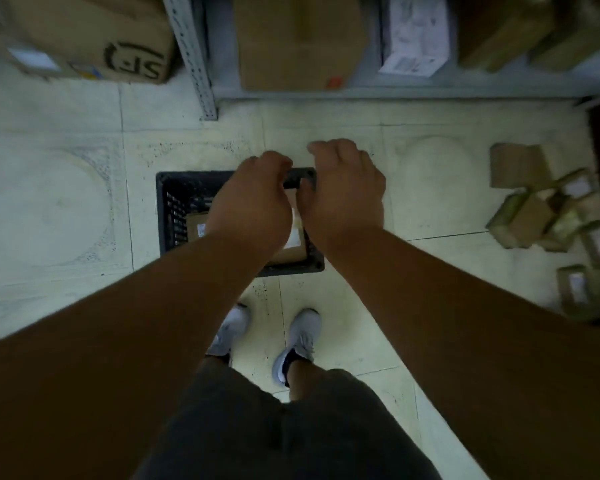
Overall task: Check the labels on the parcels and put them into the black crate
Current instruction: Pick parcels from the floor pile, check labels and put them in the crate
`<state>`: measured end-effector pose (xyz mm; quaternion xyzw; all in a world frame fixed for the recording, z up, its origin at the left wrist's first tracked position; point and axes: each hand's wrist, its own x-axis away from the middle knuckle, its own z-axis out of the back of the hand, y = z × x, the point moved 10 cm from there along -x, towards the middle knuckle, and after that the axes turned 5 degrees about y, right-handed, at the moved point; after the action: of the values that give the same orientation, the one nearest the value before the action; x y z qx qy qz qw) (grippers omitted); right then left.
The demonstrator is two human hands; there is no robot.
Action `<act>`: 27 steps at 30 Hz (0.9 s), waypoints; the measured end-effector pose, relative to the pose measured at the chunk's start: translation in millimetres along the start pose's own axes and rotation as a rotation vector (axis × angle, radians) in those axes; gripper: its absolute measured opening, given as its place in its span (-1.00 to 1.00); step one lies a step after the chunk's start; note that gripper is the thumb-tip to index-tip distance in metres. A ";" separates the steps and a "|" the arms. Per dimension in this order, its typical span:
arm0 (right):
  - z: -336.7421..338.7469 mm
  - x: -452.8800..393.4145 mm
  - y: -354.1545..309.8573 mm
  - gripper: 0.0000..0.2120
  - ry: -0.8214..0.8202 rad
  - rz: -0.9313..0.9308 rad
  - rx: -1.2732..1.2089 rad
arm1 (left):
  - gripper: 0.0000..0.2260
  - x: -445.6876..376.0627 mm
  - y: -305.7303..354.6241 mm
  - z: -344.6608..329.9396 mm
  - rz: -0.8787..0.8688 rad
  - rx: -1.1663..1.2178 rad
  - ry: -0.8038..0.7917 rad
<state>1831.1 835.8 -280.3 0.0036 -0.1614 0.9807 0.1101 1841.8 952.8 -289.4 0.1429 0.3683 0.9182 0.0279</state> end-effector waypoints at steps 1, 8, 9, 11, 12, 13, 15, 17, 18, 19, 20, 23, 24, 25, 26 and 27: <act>36.9 7.0 -5.6 -0.55 0.050 0.001 -0.021 | -0.64 10.5 26.4 19.3 -0.043 0.012 0.016; 249.0 77.6 16.9 -0.53 0.490 -0.199 -0.163 | -0.67 83.4 209.2 87.7 -0.446 0.067 -0.019; 271.4 87.7 23.8 -0.53 0.543 -0.208 -0.168 | -0.67 93.2 234.4 94.2 -0.517 0.064 -0.021; 309.8 106.2 40.5 -0.52 0.637 -0.230 -0.183 | -0.68 109.2 280.9 106.2 -0.643 0.048 0.001; 326.5 115.5 50.5 -0.52 0.679 -0.249 -0.199 | -0.69 116.3 303.3 109.5 -0.694 0.043 0.014; 341.9 124.7 61.1 -0.51 0.714 -0.272 -0.214 | -0.69 123.1 324.7 109.4 -0.739 0.039 0.022; 368.2 142.2 84.3 -0.51 0.761 -0.316 -0.220 | -0.70 136.9 363.8 98.2 -0.813 0.033 0.006; 392.4 161.9 115.5 -0.51 0.797 -0.354 -0.205 | -0.71 151.3 399.0 72.6 -0.847 0.043 -0.047; 403.2 172.3 134.9 -0.50 0.812 -0.375 -0.198 | -0.72 159.0 416.2 56.3 -0.862 0.054 -0.074; 412.7 183.2 157.1 -0.50 0.823 -0.401 -0.190 | -0.72 166.7 432.8 37.6 -0.875 0.067 -0.098; 420.3 194.4 181.3 -0.49 0.829 -0.430 -0.179 | -0.72 173.8 448.1 17.6 -0.882 0.082 -0.118; 436.2 231.6 259.9 -0.48 0.827 -0.526 -0.164 | -0.72 195.0 487.6 -50.4 -0.889 0.114 -0.166; 441.3 244.0 286.0 -0.48 0.831 -0.558 -0.162 | -0.72 202.5 500.0 -74.5 -0.896 0.115 -0.189; 446.4 256.0 311.5 -0.49 0.833 -0.589 -0.158 | -0.72 209.4 512.1 -98.5 -0.899 0.115 -0.213; 451.0 266.7 335.4 -0.49 0.831 -0.619 -0.151 | -0.72 215.7 524.3 -120.8 -0.901 0.116 -0.234; 455.1 275.8 357.3 -0.48 0.826 -0.648 -0.144 | -0.72 221.3 537.0 -141.1 -0.904 0.122 -0.252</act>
<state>1471.5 420.7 50.0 -0.3409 -0.1623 0.8026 0.4619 1618.9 502.7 34.6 0.0802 0.4407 0.7662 0.4607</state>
